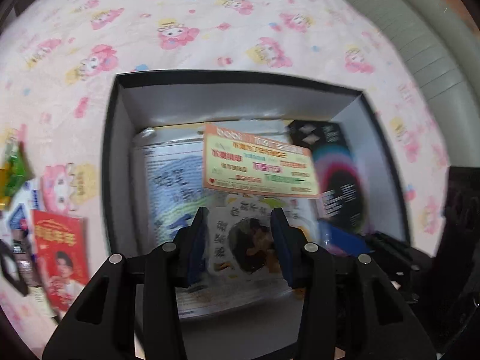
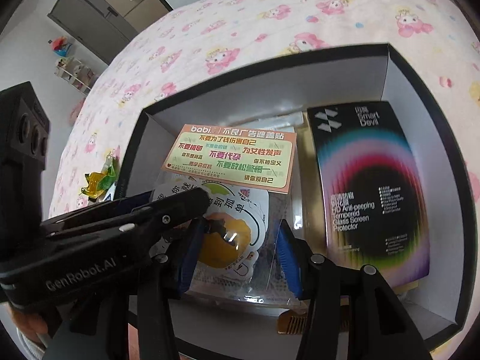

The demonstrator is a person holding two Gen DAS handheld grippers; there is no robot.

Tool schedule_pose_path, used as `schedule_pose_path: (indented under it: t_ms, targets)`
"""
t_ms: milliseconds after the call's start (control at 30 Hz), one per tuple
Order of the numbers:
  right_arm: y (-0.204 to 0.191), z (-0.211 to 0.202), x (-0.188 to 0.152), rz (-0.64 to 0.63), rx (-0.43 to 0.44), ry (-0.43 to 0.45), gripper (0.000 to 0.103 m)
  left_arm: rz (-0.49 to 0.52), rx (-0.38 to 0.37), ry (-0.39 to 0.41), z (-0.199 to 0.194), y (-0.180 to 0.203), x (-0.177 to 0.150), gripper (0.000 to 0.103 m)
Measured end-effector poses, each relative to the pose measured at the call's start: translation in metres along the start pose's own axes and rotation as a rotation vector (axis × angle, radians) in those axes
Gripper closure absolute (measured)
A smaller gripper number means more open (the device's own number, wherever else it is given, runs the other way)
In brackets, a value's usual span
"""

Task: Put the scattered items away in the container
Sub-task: 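Lower the babi sticker pack onto the Shin-chan package in the shoebox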

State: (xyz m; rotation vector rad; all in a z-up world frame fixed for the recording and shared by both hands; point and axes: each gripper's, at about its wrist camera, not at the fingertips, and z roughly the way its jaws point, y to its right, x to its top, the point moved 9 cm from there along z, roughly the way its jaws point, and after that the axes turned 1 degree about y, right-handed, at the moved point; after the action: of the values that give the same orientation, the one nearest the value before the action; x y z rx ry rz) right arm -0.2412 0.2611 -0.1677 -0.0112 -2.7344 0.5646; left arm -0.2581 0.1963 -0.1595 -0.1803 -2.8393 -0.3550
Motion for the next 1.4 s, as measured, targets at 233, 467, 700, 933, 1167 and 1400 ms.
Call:
schedule_pose_path:
  t_ms: [233,467,700,933,1167,1400]
  targets:
    - [0.003,-0.010,-0.004,-0.042,-0.021,-0.003,0.056,0.023,0.091,0.019,-0.013,-0.008,-0.002,0.061]
    - [0.020,-0.027,0.004,-0.048,-0.083,0.051,0.053,0.080,0.066,0.004,-0.020,0.000,-0.017,0.061]
    - [0.054,-0.035,0.011,0.029,-0.171,0.071,0.053,0.205,0.124,-0.051,0.003,0.030,-0.037,0.061]
    - [0.069,-0.035,0.012,0.085,-0.176,0.062,0.050,0.345,0.165,-0.174,0.026,0.046,-0.048,0.047]
    - [0.073,-0.039,0.016,0.116,-0.178,0.080,0.045,0.351,0.231,-0.216,0.046,0.034,-0.038,0.039]
    - [0.065,-0.029,0.012,0.089,-0.170,0.046,0.044,0.254,0.242,-0.148,0.048,0.014,-0.002,0.045]
